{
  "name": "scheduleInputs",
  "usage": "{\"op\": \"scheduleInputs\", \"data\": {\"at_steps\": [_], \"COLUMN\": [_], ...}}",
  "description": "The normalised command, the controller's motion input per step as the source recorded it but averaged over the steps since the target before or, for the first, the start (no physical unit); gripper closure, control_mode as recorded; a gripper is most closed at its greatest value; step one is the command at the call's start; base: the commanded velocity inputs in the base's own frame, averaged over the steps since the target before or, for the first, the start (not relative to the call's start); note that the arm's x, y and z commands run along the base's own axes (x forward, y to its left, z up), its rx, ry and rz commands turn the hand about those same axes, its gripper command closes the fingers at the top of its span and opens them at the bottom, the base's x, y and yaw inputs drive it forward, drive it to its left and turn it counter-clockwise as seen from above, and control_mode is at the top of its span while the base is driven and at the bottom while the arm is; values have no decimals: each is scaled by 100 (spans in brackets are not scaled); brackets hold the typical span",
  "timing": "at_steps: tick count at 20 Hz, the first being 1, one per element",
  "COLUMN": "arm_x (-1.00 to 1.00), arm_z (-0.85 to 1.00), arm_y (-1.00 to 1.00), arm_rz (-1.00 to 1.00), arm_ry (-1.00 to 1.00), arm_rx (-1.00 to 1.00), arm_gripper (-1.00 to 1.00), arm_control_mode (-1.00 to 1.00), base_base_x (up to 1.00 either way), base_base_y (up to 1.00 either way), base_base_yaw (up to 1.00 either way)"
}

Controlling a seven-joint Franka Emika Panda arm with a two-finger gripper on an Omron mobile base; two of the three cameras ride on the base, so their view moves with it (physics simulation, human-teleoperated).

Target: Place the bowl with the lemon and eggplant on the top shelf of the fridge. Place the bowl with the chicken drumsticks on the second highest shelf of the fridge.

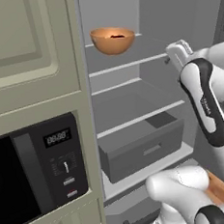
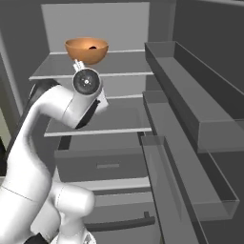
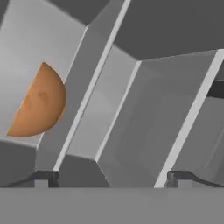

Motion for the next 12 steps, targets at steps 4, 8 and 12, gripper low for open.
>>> {"op": "scheduleInputs", "data": {"at_steps": [4, 8, 12], "arm_x": [-100, -80, -3], "arm_z": [-100, -72, 0], "arm_y": [28, 20, 0], "arm_rz": [38, 30, 1], "arm_ry": [26, 17, 0], "arm_rx": [-70, -61, -3], "arm_gripper": [-100, -100, -100], "arm_control_mode": [-100, -100, -100], "base_base_x": [0, 0, 0], "base_base_y": [0, 0, 0], "base_base_yaw": [0, 0, 0]}}
